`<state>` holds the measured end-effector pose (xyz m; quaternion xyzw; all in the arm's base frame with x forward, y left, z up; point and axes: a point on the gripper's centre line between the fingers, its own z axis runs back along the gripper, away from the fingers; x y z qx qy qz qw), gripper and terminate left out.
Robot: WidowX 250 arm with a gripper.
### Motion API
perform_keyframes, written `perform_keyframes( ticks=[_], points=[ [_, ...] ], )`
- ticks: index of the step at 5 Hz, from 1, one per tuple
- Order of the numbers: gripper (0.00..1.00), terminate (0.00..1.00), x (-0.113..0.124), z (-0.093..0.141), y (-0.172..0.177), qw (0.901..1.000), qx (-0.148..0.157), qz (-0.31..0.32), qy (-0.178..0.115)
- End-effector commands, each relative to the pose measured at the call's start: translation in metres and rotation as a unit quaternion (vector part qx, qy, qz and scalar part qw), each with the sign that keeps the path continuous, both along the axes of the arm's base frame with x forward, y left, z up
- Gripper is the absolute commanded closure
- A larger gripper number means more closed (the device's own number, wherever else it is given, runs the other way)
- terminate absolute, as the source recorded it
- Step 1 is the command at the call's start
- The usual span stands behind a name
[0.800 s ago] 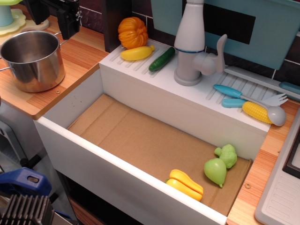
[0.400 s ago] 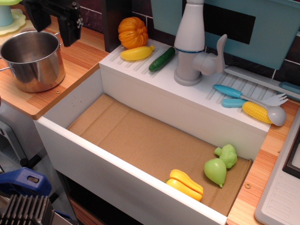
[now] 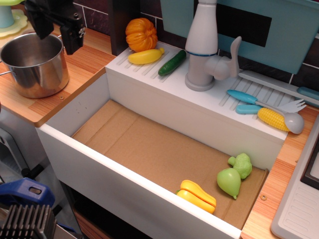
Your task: Put pot or pan in sink
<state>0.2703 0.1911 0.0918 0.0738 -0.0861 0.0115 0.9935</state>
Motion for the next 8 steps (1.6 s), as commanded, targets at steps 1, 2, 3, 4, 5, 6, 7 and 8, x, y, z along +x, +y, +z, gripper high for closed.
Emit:
perform_keyframes(
  ticks=[1, 2, 3, 4, 5, 6, 7, 8],
  points=[
    [0.00, 0.00, 0.008, -0.002, 0.012, 0.9998, 0.005, 0.017, -0.005],
    [0.00, 0.00, 0.015, -0.010, 0.013, 0.9996, 0.010, 0.028, -0.006],
    [0.00, 0.00, 0.017, -0.022, 0.014, 0.9995, 0.008, 0.029, -0.007],
    [0.00, 0.00, 0.018, -0.038, 0.014, 0.9992, 0.000, 0.036, -0.014],
    [0.00, 0.00, 0.013, -0.044, 0.012, 0.9988, -0.001, 0.044, -0.021],
    [1.00, 0.00, 0.008, -0.046, 0.009, 0.9986, -0.004, 0.049, -0.019],
    [1.00, 0.00, 0.005, -0.043, 0.006, 0.9985, -0.001, 0.049, -0.022],
    [1.00, 0.00, 0.004, -0.037, 0.002, 0.9986, -0.005, 0.049, -0.018]
  ],
)
